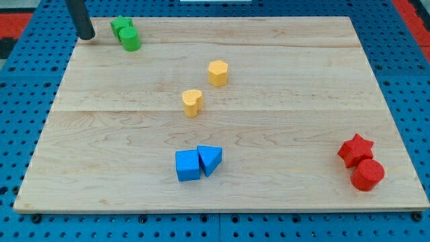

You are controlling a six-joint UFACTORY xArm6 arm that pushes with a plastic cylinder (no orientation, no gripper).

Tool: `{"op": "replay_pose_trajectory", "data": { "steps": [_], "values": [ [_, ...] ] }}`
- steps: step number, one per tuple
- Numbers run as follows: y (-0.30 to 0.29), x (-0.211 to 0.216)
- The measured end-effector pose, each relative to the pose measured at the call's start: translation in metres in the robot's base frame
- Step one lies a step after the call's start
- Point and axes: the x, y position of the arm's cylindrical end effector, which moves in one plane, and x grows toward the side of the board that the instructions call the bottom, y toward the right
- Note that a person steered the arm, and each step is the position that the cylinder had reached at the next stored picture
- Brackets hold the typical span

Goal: Move the green circle to the center right of the board

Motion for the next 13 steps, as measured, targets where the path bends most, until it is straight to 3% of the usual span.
{"op": "replay_pose_trajectory", "data": {
  "steps": [1, 3, 4, 6, 7, 9, 10, 11, 12, 13],
  "values": [
    [0.012, -0.02],
    [0.078, 0.032],
    [0.126, 0.033],
    [0.122, -0.012],
    [0.175, -0.001],
    [0.365, 0.093],
    [0.368, 0.1],
    [0.315, 0.095],
    [0.32, 0.133],
    [0.36, 0.142]
  ]
}}
